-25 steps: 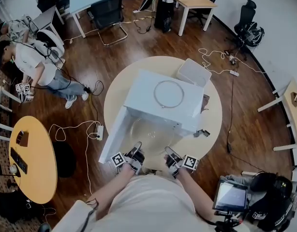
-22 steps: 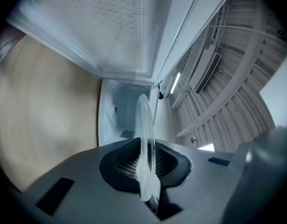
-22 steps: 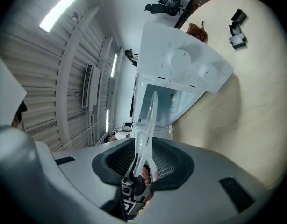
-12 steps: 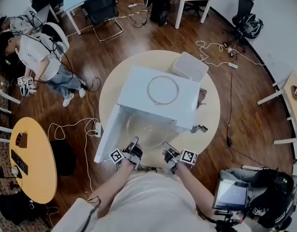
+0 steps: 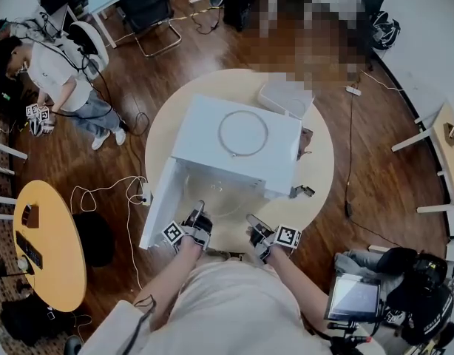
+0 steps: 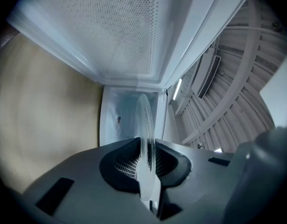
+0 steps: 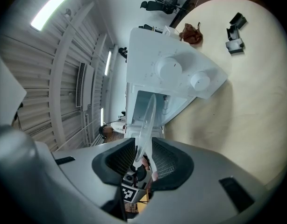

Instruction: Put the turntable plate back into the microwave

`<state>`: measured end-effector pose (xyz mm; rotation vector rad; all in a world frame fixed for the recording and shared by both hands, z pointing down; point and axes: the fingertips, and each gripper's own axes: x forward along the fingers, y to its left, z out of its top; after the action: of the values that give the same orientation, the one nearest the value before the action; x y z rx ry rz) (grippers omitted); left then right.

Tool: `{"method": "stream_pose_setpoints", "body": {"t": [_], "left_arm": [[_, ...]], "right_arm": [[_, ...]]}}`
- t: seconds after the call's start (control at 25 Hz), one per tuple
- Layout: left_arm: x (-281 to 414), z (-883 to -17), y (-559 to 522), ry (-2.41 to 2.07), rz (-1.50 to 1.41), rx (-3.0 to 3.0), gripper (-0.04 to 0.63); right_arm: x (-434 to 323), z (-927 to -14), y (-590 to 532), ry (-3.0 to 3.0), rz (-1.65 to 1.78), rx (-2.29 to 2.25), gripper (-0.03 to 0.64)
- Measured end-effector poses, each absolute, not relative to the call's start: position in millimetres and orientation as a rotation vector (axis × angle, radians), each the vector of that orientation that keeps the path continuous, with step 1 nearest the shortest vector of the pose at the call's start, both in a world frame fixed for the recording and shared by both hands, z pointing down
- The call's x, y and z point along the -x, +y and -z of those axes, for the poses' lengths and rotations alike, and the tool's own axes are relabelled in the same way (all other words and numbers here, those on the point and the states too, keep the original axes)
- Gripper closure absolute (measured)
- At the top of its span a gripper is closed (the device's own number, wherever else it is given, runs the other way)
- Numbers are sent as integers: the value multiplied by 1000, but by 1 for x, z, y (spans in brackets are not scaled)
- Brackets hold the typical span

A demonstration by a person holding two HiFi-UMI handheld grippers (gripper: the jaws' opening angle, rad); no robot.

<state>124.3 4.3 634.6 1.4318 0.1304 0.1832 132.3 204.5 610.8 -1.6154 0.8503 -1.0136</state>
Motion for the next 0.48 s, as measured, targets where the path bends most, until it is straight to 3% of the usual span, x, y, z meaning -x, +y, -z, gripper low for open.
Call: {"method": "stream_pose_setpoints", "body": {"t": [0.48], "left_arm": [[-144, -651, 4, 107, -178, -1423, 558]], "right_arm": [[-138, -605, 204, 874, 1043, 1634, 526]]}}
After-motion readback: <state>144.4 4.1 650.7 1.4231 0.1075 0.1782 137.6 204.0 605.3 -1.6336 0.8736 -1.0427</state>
